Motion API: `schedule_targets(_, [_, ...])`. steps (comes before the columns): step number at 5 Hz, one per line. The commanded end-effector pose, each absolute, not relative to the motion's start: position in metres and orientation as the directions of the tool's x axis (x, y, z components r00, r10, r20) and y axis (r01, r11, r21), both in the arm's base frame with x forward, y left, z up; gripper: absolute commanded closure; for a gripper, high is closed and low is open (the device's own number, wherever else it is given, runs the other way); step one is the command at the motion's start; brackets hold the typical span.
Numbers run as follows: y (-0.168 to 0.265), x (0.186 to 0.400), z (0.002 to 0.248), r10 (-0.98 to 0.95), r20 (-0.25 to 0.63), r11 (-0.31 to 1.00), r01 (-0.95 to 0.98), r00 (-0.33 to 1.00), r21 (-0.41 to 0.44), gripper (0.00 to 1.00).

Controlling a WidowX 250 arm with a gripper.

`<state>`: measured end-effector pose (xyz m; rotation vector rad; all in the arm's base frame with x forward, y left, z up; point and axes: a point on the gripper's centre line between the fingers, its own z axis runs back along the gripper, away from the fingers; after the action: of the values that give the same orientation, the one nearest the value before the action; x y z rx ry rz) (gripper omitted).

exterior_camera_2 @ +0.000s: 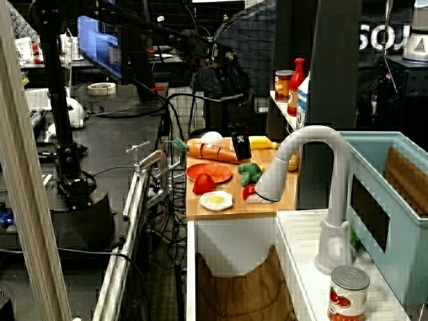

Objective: Put sushi on plate

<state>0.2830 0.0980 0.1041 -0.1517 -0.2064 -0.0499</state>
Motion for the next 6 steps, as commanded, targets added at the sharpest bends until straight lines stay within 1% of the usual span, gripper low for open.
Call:
schedule_targets(1, [0.088,0.299,0.088,-0.045,0.223,0.993,0.069,0.974,-0.101,0.0])
schedule_targets(2, [0.085,0.304,0.082,-0.063,0.23,0.991,0.088,0.971,-0.102,0.0])
schedule_targets(4, [0.085,0.317,0.067,-0.096,0.196,0.991,0.113,0.976,-0.076,0.0])
schedule_targets(5, [0.09,0.322,0.057,-0.096,0.164,0.992,0.108,0.982,-0.065,0.0])
schedule_targets(6, [0.097,0.33,0.056,-0.089,0.134,0.993,0.098,0.987,-0.062,0.0])
